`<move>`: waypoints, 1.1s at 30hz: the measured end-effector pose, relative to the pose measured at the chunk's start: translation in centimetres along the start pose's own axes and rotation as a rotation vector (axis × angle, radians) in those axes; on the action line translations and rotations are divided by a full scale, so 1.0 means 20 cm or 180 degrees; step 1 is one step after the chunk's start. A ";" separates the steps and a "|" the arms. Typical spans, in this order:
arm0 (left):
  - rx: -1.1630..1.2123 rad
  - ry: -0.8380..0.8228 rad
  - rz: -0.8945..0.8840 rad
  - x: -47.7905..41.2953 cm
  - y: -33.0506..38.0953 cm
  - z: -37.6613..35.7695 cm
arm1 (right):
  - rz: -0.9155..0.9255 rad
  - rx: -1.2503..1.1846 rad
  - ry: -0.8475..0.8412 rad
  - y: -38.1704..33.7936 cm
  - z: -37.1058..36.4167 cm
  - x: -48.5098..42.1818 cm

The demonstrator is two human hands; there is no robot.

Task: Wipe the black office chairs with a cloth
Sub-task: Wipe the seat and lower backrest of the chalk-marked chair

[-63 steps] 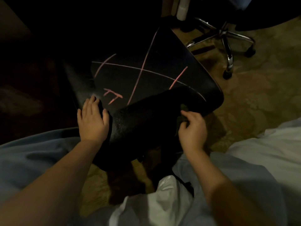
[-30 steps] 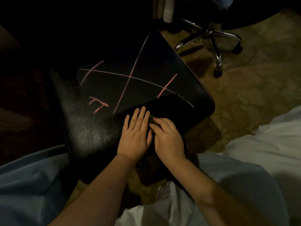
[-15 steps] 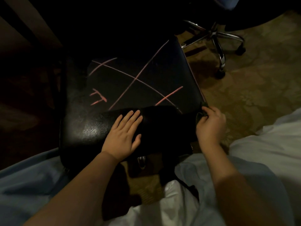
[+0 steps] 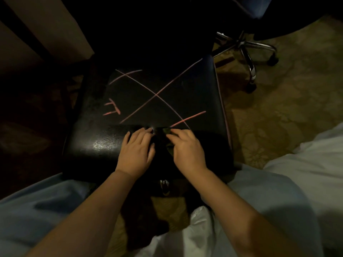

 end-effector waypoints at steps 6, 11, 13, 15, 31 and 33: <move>0.0146 0.0180 0.0378 -0.14 0.19 0.03 | -0.0845 -0.0144 0.0714 0.47 0.20 0.09; 0.0354 -0.0063 0.0060 -0.20 0.48 -0.14 | -0.1026 -0.0523 0.0853 0.65 0.24 0.18; 0.0141 -0.0136 0.0043 -0.20 0.51 -0.20 | -0.0829 -0.0406 0.0823 0.62 0.23 0.20; -0.0005 -0.0105 0.0044 -0.19 0.50 -0.23 | -0.0713 -0.0313 0.0753 0.57 0.21 0.25; -0.0061 0.0149 -0.0075 -0.15 0.47 -0.22 | -0.0652 -0.0429 0.0879 0.51 0.09 0.55; -0.0086 0.0179 -0.0071 -0.15 0.47 -0.22 | -0.0803 -0.0531 0.1078 0.56 0.13 0.46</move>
Point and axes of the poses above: each hand's wrist, its own x-axis away from the middle knuckle, its own z-axis out of the back of the hand, y = z × x, the point moved 5 cm from there along -x, towards the middle knuckle, and after that the axes turned 10 degrees about -y, right-handed, at the moved point
